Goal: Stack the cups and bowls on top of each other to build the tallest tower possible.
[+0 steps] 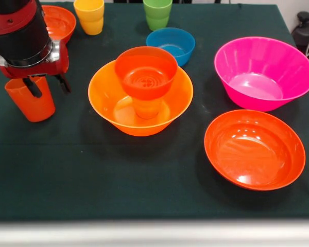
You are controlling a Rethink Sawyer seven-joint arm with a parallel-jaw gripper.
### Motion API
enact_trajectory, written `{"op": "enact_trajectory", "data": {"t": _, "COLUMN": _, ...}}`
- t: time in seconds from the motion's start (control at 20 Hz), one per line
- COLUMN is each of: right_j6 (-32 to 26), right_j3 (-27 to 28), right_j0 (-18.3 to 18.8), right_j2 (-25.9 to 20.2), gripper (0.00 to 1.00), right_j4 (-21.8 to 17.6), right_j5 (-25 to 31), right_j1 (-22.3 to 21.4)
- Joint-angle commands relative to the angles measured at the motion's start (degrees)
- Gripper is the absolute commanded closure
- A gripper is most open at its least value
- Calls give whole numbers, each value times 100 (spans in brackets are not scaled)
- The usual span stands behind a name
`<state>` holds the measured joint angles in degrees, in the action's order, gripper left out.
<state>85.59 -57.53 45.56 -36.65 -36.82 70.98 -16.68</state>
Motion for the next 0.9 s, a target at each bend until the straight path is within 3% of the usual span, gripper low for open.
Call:
{"op": "enact_trajectory", "data": {"t": 0.05, "right_j6": -1505, "right_j3": -260, "right_j0": -124, "right_j2": 262, "gripper": 0, "right_j4": -284, "right_j5": 439, "right_j1": -241}}
{"op": "enact_trajectory", "data": {"t": 0.3, "right_j6": -1358, "right_j3": -359, "right_j0": -199, "right_j2": 157, "gripper": 0, "right_j4": -65, "right_j5": 477, "right_j1": -359}}
{"op": "enact_trajectory", "data": {"t": 0.9, "right_j6": -1155, "right_j3": -443, "right_j0": -355, "right_j2": 196, "gripper": 0, "right_j4": 12, "right_j5": 617, "right_j1": -522}}
